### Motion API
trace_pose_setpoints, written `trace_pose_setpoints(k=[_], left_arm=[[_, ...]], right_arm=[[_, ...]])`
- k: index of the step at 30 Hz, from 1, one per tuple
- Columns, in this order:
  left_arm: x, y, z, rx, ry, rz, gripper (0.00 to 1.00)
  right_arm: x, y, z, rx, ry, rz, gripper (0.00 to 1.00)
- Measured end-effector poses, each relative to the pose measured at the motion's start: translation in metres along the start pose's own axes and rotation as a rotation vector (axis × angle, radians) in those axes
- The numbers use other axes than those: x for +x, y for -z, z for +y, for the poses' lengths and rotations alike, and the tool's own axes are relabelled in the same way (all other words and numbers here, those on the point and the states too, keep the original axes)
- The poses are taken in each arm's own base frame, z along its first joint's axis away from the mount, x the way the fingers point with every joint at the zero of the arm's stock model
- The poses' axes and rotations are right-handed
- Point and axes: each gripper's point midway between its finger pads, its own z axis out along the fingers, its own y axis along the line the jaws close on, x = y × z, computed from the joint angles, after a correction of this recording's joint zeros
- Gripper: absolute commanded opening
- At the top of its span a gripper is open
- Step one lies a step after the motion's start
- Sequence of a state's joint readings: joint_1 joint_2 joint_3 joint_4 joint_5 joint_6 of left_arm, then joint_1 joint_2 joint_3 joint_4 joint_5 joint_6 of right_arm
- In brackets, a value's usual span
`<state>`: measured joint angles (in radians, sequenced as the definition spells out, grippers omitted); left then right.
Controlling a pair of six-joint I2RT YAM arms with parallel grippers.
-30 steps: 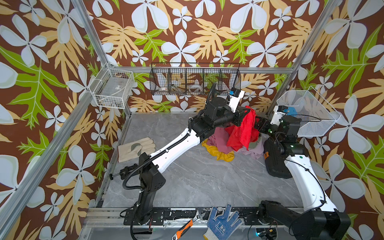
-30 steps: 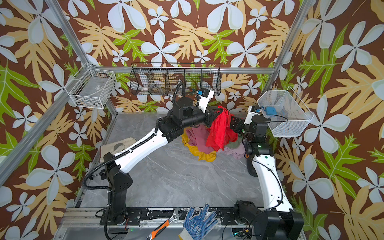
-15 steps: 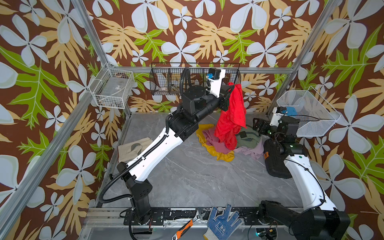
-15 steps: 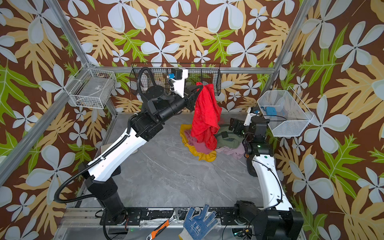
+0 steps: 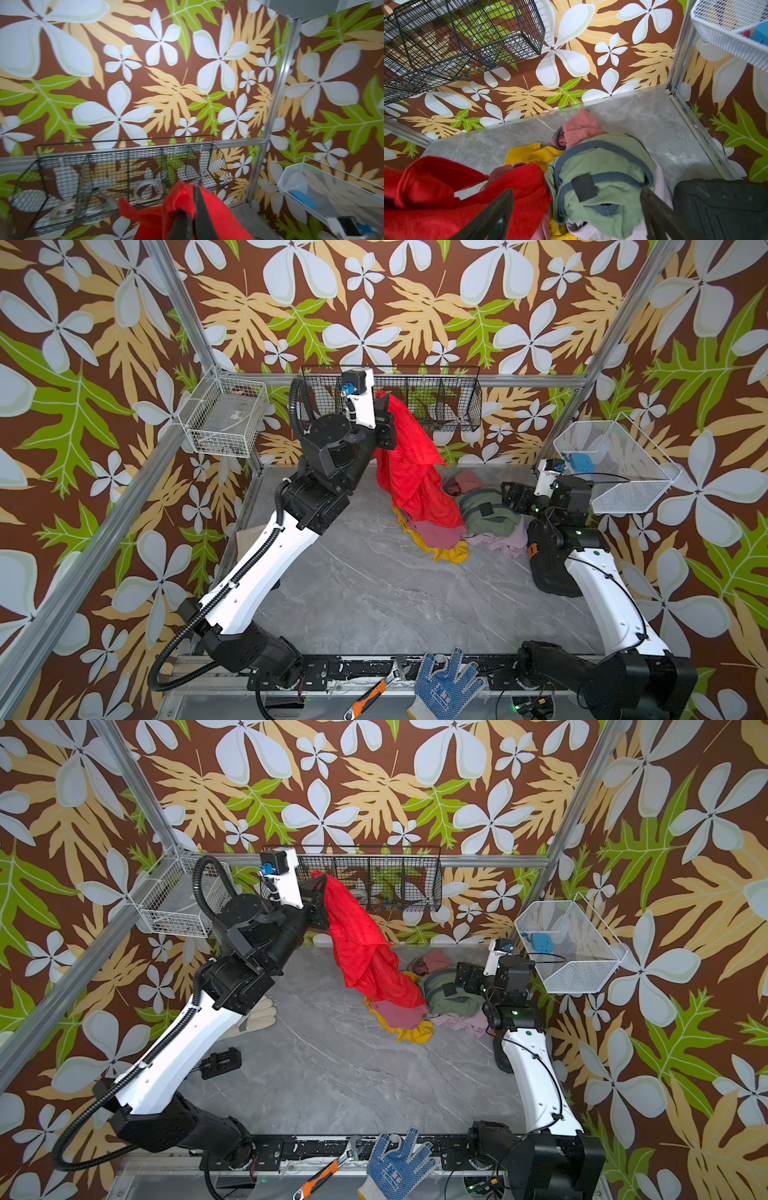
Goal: Pick out a specific cloth from the pile
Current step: 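Carry the red fleece away with the left gripper while the right gripper releases, then lower the red fleece with the left gripper onto the table beside the glove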
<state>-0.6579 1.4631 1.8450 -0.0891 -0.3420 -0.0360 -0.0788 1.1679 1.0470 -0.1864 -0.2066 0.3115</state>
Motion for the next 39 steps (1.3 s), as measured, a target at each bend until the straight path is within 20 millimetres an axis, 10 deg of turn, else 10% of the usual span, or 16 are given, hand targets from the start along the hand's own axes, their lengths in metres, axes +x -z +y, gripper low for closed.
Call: trace_pose_setpoints(k=[11,20,27,39], left_arm=[[-0.043,0.054,0.1,-0.269,-0.01,-0.082,0.0],[-0.017,0.066,0.169,-0.47,-0.047,0.019,0.0],[-0.009,0.062,0.166,-0.429,-0.029,0.048,0.0],[0.069,0.023,0.14,-0.231,0.109,0.211,0.0]], right_arm=[[0.009,-0.007,0.005,-0.042,-0.031,0.023,0.91],[0.005,-0.009,0.007,-0.053,-0.03,0.021,0.9],[0.006,-0.01,0.007,-0.054,-0.032,0.028,0.89],[0.007,-0.012,0.009,-0.069,-0.052,0.037,0.87]])
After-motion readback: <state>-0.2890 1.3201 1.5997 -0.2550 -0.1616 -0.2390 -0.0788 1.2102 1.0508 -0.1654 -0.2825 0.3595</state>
